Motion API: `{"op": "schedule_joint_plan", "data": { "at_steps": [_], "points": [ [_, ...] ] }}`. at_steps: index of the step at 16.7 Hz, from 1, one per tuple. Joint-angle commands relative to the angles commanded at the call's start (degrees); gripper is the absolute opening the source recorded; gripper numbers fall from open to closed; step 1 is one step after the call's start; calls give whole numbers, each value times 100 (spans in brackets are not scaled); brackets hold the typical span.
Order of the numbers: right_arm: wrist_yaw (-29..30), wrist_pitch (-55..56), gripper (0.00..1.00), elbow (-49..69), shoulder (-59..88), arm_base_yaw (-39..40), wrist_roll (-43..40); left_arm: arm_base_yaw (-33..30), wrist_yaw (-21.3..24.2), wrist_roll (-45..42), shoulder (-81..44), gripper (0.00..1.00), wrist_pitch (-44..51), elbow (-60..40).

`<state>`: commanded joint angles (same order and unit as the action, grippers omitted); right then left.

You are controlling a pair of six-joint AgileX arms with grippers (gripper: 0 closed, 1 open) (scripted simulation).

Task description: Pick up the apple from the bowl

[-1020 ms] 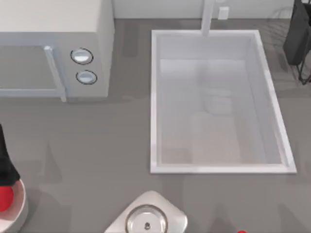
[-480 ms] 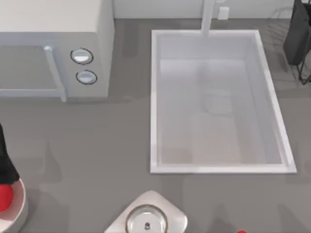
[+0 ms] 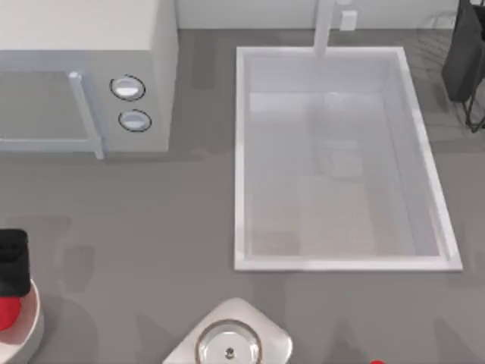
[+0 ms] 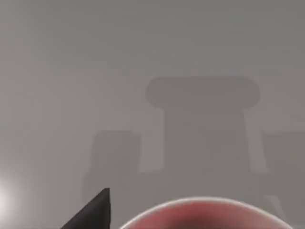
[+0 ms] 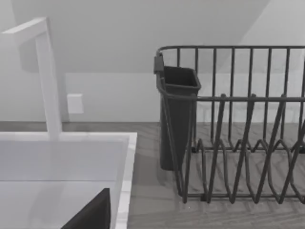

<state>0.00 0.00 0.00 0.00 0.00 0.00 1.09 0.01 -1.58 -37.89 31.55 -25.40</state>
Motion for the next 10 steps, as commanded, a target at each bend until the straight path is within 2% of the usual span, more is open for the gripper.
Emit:
{"op": "schedule_joint_plan", "data": {
  "at_steps": [6, 10],
  "points": [
    [0, 0, 100, 0, 0, 0, 0, 74, 1, -106, -2883, 100, 2146, -1715],
    [0, 0, 100, 0, 0, 0, 0, 102, 1, -147, -3852, 100, 2976, -2378]
  ]
}}
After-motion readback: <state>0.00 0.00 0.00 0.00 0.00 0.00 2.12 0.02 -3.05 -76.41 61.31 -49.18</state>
